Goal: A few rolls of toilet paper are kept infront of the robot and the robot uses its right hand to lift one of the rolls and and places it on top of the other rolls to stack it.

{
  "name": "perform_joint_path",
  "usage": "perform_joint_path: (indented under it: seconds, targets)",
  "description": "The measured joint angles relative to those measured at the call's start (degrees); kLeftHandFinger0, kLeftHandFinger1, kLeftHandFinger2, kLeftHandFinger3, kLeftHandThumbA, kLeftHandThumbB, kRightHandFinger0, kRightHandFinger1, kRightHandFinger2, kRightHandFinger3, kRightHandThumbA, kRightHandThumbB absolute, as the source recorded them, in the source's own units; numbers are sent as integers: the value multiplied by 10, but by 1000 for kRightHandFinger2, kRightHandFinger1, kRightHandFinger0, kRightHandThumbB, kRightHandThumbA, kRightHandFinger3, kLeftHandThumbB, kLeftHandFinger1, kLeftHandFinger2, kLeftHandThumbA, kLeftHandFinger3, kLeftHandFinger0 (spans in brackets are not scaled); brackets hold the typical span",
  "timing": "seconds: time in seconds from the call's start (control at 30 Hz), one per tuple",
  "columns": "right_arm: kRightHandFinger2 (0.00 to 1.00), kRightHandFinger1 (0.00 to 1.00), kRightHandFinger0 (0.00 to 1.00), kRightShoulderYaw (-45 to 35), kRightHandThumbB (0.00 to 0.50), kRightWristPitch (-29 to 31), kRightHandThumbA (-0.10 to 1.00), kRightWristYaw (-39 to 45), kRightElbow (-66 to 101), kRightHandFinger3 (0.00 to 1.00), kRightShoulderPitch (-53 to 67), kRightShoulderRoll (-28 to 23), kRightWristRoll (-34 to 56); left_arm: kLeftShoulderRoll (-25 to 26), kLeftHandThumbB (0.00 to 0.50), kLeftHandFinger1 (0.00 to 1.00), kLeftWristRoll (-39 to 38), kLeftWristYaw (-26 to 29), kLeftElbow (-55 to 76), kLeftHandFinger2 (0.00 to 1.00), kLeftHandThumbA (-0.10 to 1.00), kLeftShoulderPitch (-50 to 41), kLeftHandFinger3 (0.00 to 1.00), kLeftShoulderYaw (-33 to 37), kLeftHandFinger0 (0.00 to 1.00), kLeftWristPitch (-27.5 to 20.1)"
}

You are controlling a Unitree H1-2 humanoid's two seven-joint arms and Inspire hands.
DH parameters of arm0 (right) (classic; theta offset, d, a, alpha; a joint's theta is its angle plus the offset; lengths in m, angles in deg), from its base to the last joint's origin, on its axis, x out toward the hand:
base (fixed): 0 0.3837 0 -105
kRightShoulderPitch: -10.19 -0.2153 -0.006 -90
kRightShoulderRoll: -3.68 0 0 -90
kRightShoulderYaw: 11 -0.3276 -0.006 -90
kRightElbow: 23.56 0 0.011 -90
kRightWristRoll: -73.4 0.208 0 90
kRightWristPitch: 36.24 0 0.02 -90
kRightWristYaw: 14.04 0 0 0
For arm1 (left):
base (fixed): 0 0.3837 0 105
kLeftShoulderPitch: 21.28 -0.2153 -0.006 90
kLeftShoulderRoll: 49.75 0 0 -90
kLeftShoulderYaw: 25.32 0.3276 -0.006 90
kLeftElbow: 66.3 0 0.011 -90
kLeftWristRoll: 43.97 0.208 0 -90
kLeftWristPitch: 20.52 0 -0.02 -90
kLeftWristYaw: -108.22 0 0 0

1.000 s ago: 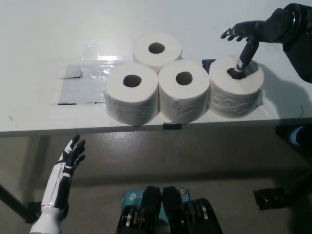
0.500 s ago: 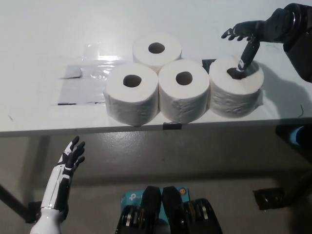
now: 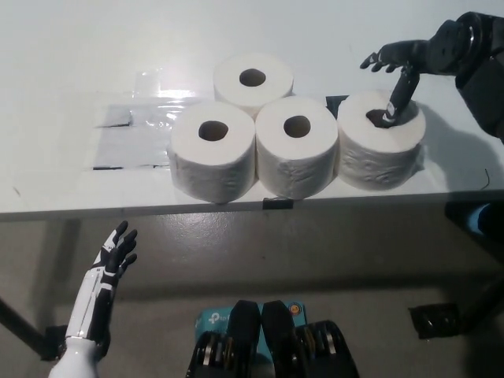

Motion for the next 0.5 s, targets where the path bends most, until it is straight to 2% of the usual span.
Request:
perform_joint_path:
  seconds: [0.1, 0.2, 0.27, 0.4, 0.47, 0.5]
  targets:
    - [1000, 1000, 1000, 5, 384, 6, 1000, -7, -8, 1000, 0, 6, -4, 0, 70, 1000, 0, 0, 0, 1000, 1000, 0, 1000, 0, 1000, 0]
    - [1000, 1000, 1000, 11, 353, 9, 987, -15, -20, 1000, 0, 13, -10, 0, 58, 1000, 0, 0, 3, 1000, 1000, 0, 1000, 0, 1000, 0]
    - [1000, 1000, 1000, 12, 363, 10, 964, -20, -28, 1000, 1, 18, -12, 0, 57, 1000, 0, 0, 7, 1000, 1000, 0, 1000, 0, 1000, 0]
    - [1000, 1000, 1000, 12, 351, 11, 966, -30, -37, 1000, 1, 23, -14, 0, 75, 1000, 0, 0, 8, 1000, 1000, 0, 1000, 0, 1000, 0]
    - [1000, 1000, 1000, 14, 340, 11, 908, -34, -45, 1000, 2, 27, -16, 0, 84, 1000, 0, 0, 9, 1000, 1000, 0, 1000, 0, 1000, 0]
    - [1000, 1000, 1000, 17, 322, 12, 823, -36, -47, 1000, 2, 28, -18, 0, 85, 1000, 0, 0, 9, 1000, 1000, -1, 1000, 0, 1000, 0]
